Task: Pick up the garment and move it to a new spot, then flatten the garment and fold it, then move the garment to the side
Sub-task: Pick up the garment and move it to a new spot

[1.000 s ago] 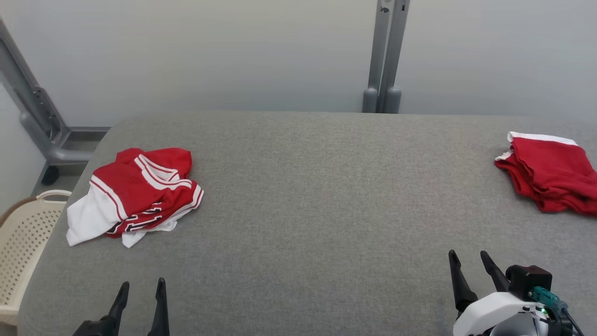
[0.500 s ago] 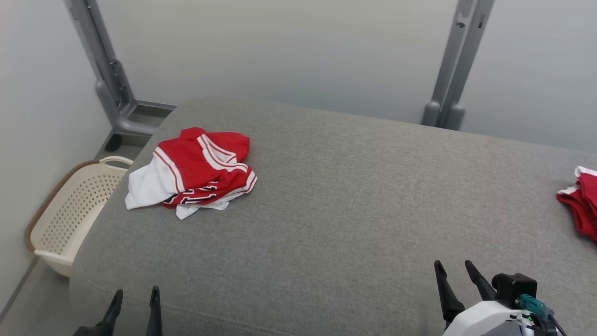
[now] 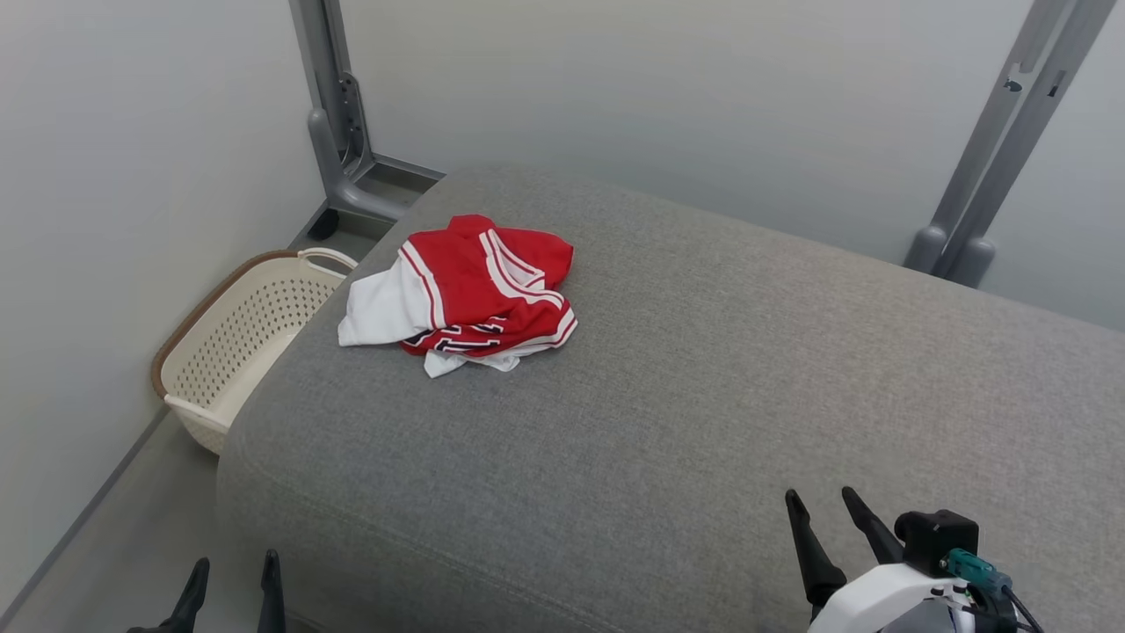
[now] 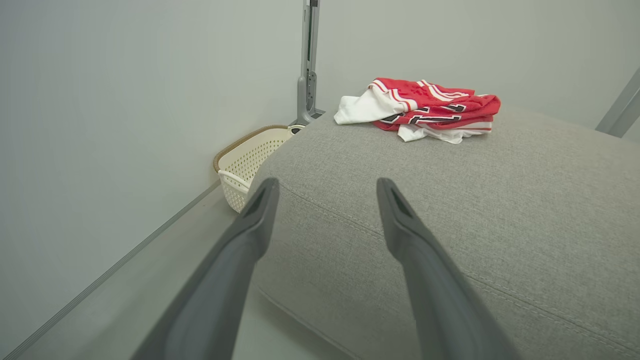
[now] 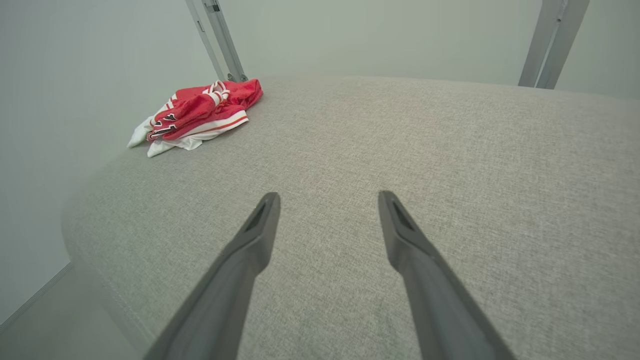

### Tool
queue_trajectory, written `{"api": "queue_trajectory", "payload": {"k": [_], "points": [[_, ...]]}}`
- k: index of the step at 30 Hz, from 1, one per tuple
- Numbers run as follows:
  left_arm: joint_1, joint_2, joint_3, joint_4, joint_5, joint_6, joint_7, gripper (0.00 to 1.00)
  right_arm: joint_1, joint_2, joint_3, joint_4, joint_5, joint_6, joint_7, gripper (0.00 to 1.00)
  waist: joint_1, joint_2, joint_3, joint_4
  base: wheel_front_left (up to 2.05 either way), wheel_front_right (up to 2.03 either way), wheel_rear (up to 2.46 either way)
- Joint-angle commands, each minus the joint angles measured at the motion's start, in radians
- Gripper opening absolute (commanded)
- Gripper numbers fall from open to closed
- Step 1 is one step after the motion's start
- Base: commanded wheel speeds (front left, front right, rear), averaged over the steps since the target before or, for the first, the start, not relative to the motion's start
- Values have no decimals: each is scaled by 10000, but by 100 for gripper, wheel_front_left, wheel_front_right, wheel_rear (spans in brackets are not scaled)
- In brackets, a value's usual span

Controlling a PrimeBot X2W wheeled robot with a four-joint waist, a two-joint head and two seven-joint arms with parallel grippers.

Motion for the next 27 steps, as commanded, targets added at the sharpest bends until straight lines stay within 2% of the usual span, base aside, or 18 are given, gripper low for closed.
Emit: {"api": "queue_trajectory", "payload": {"k": [1, 11, 16, 22, 27], "points": [[109, 17, 6, -93, -22, 92, -44, 100, -101, -36, 86, 61, 65, -11, -90, 100, 0, 0, 82, 129, 0, 0, 0], [86, 29, -2, -120, -113, 172, -64, 100, -182, -38, 142, 177, 146, -11, -167, 100, 0, 0, 96, 126, 0, 0, 0], [-471, 181, -219, -5, -120, -11, 171, 100, -125, -38, 153, 147, 112, -11, -184, 100, 0, 0, 102, 94, 0, 0, 0], [-2253, 552, -1046, 766, -159, -339, 1686, 100, -115, -36, 235, -228, -239, -10, 122, 100, 0, 0, 311, -53, 0, 0, 0], [-4444, 926, -1976, 1877, -601, -484, 3002, 100, -461, -38, 561, -1142, -900, -11, 816, 100, 0, 0, 1163, -705, 0, 0, 0]]}}
